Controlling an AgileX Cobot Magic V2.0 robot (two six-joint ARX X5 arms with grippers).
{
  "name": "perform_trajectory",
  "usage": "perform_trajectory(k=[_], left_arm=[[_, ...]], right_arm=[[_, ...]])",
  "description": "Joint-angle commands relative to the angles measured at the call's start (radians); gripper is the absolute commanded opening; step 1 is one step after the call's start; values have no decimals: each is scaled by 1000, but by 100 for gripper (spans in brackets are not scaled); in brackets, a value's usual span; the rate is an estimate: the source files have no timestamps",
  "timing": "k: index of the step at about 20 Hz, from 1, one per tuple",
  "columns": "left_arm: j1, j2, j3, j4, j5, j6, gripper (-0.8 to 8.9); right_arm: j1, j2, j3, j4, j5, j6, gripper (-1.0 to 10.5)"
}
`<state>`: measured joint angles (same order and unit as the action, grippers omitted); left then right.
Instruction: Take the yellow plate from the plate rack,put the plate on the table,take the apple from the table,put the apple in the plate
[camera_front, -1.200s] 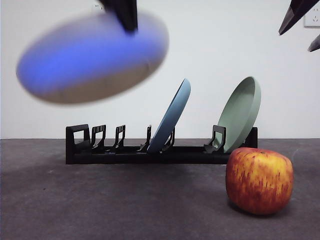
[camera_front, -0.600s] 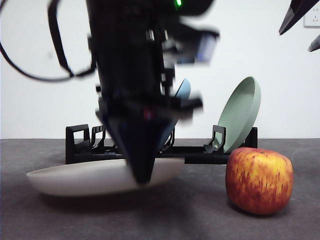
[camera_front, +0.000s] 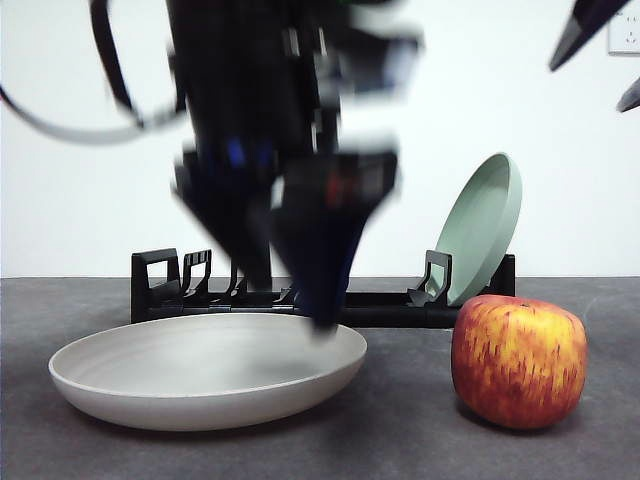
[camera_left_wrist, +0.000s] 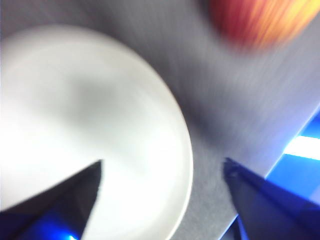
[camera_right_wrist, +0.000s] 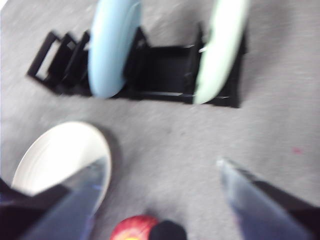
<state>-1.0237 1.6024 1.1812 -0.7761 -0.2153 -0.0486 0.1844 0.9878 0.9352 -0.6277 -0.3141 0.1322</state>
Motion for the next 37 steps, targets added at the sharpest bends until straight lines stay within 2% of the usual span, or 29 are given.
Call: perform_trajectory(k=[1,3,6,12,17,25,26,27,28,29,34,37], left_arm=[[0,-160,33,7,-51,-39,412],[0,-311,44,13,-137,-55,409],[7,-533,47,18,-288,-57,409],[12,-805,47,12,-485,-56,409],[12,-869,47,1,-571,-56,409],[12,-888,47,-45,-621,-56,409],[12,-888,47,-50,-621,-56,409],[12,-888,47,-55,-621,-57,409],[12,-888,47,-58,-621,-57,409],[12,-888,47,-60,-621,-57,408],[12,-888,47,-62,-622,-56,409],[12,-888,47,-62,-622,-56,409]], right_arm=[[65,30,19,-27,0,-38,514],[141,75,48,-94,21,-57,514],[270,168,81,-182,118,-83,514],[429,369,82,-245,238,-77,509],[452,463,82,-239,238,-70,508],[459,610,82,-226,237,-69,497],[459,621,82,-224,238,-65,474],[459,631,82,-218,238,-51,384],[459,634,82,-212,237,-46,224],[459,633,82,-205,235,-46,1],[459,560,97,-201,236,-43,-9],[475,509,180,-200,236,-43,-9]])
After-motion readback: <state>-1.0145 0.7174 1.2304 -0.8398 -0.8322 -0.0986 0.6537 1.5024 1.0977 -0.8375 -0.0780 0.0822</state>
